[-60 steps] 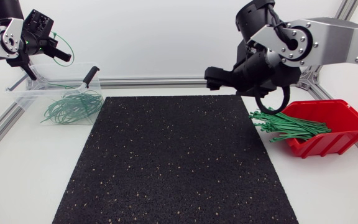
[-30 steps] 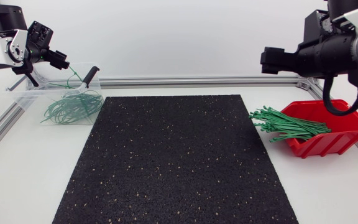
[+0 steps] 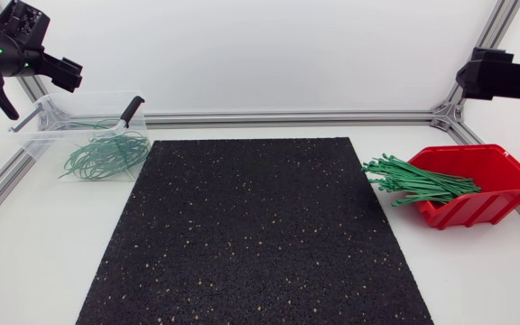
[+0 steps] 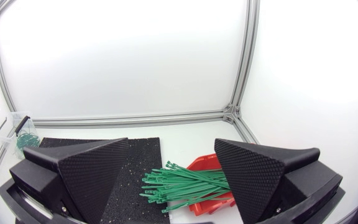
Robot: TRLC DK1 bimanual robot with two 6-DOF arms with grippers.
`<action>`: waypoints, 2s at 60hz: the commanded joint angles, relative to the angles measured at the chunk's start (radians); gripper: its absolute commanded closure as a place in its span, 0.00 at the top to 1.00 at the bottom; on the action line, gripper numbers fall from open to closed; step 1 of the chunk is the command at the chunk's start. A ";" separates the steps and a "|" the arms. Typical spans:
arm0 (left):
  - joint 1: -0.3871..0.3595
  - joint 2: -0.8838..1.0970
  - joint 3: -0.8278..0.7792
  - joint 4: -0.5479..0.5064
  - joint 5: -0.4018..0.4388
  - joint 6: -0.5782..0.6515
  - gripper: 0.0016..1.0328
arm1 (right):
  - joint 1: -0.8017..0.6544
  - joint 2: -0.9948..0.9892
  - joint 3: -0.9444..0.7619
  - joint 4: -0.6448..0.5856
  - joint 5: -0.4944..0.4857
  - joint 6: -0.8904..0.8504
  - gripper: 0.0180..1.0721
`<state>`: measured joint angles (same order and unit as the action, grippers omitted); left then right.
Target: Take a green cable tie from the red box, thread the tail through the head to close it, then place it in the transparent bin on the left.
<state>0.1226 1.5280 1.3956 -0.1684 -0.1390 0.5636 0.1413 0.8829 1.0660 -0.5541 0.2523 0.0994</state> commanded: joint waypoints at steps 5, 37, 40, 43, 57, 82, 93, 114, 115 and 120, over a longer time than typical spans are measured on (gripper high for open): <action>0.000 -0.075 0.016 -0.056 0.009 -0.079 0.97 | -0.017 -0.079 -0.052 -0.012 0.008 -0.030 0.95; -0.044 -0.486 -0.365 -0.003 0.082 -0.148 0.97 | -0.023 -0.363 -0.247 0.022 0.010 -0.092 0.95; -0.046 -0.514 -0.397 0.004 0.082 -0.149 0.97 | -0.023 -0.381 -0.264 0.023 0.010 -0.099 0.95; -0.049 -0.536 -0.426 0.006 0.084 -0.157 0.97 | -0.026 -0.410 -0.284 0.029 0.011 -0.107 0.95; -0.049 -0.652 -0.567 0.017 0.095 -0.188 0.96 | -0.035 -0.542 -0.377 0.039 0.019 -0.133 0.95; -0.095 -0.942 -0.863 0.147 0.095 -0.245 0.96 | -0.034 -0.700 -0.564 0.072 0.021 -0.158 0.95; -0.120 -1.062 -0.960 0.170 0.097 -0.268 0.96 | -0.052 -0.737 -0.654 0.156 -0.026 -0.151 0.95; -0.121 -1.240 -1.126 0.169 0.113 -0.381 0.96 | -0.091 -0.800 -0.831 0.327 -0.123 -0.129 0.95; -0.121 -1.247 -1.133 0.169 0.114 -0.385 0.96 | -0.092 -0.802 -0.838 0.334 -0.127 -0.128 0.95; -0.121 -1.289 -1.172 0.169 0.118 -0.412 0.96 | -0.101 -0.817 -0.880 0.375 -0.150 -0.123 0.95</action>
<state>0.0097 0.2752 0.2695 -0.0162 -0.0303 0.1955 0.0528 0.0826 0.2325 -0.2157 0.1188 -0.0334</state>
